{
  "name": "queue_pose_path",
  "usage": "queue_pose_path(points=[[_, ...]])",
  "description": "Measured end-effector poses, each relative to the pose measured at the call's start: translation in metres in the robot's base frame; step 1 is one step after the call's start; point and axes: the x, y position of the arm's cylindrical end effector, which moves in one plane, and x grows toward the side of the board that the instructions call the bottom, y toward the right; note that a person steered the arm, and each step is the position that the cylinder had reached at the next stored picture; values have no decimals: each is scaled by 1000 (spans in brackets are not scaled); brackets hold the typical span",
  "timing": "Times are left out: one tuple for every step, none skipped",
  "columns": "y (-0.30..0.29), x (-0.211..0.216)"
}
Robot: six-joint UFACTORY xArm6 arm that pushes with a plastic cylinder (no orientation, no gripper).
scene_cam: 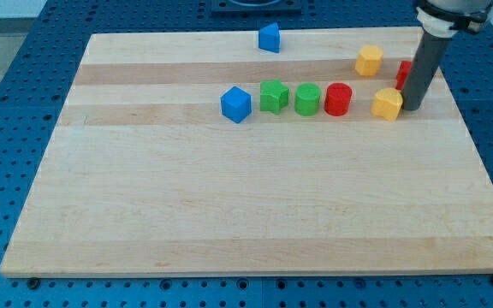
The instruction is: Place the red star right to the yellow hexagon
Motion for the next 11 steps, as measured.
queue_pose_path(points=[[25, -2], [24, -16], [20, -21], [31, -21], [30, -33], [11, -45], [-10, -46], [-16, -46], [-16, -50], [-15, -60], [-3, -68]])
